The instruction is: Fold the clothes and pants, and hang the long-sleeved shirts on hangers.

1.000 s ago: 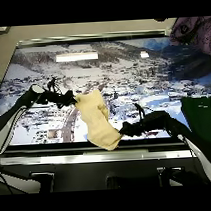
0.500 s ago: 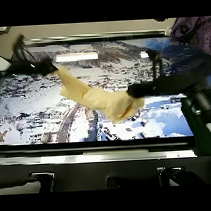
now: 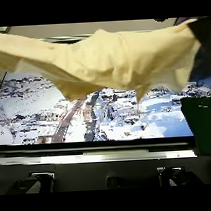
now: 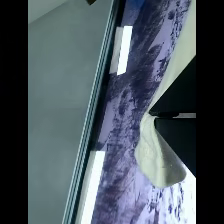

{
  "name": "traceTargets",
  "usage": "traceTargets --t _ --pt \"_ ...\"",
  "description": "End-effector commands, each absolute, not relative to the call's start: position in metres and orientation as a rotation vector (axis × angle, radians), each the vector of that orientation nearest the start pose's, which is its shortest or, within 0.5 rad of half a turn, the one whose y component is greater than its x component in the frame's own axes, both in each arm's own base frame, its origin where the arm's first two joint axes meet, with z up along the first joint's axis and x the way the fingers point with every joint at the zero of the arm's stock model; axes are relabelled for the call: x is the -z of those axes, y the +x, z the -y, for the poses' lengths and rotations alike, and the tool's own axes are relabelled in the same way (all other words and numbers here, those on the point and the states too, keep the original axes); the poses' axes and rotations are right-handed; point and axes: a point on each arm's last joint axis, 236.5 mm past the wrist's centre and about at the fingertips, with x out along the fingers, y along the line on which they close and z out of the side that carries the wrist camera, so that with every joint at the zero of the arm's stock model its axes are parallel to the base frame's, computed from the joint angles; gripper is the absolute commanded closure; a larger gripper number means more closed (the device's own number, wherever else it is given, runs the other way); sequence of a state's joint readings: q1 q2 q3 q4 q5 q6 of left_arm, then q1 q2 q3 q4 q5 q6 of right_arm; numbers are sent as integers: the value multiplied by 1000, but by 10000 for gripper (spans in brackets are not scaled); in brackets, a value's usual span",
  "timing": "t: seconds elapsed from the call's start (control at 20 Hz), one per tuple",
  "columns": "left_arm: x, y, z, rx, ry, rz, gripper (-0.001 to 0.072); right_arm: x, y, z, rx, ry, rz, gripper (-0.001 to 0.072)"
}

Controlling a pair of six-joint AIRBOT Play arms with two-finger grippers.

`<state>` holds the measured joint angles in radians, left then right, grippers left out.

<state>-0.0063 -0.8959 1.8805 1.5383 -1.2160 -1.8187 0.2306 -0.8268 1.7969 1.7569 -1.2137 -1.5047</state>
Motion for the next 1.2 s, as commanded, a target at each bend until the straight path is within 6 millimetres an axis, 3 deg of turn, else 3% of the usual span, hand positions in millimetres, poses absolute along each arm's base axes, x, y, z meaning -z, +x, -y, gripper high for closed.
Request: traceTargets --t 0.0,0.1,0.15,0.2,0.3,0.45,0.55,0.65,0.75,0.85,0.9,0.95,1.0,1.1,1.15 --pt "-455 256 -19 -115 -281 -215 693 -457 254 -93 -342 256 -231 685" --pt "-447 270 -21 -124 -276 -242 693 -442 277 -99 -323 336 -301 685" --pt "-436 287 -21 -129 -263 -282 693 -424 297 -104 -307 369 -368 685" --pt "-419 311 -20 -132 -234 -338 693 -401 317 -109 -288 379 -449 684" --pt "-373 365 -20 -140 -192 -477 693 -337 361 -126 -265 371 -659 684" --pt "-269 448 -19 -157 -154 -729 693 -221 421 -163 -275 378 -978 683" --pt "-184 494 -18 -176 -154 -894 693 -143 462 -175 -261 348 -1102 683" --pt "-112 528 -18 -214 -201 -989 692 -72 499 -181 -228 356 -1163 683" --pt "-53 550 -10 -210 -242 -1056 691 -19 526 -191 -211 406 -1180 683" --pt "-9 557 8 -171 -304 -1125 689 12 543 -204 -216 482 -1175 682" --pt "-3 557 11 -164 -315 -1137 689 16 545 -206 -219 494 -1176 678" --pt "18 557 28 -127 -382 -1187 680 30 549 -213 -223 542 -1187 577" --pt "19 557 32 -115 -405 -1191 624 30 548 -209 -223 551 -1197 473" --pt "3 553 23 -107 -411 -1181 370 12 543 -194 -295 547 -1207 371" --pt "-8 546 12 -107 -404 -1184 260 -1 539 -177 -329 538 -1207 335"
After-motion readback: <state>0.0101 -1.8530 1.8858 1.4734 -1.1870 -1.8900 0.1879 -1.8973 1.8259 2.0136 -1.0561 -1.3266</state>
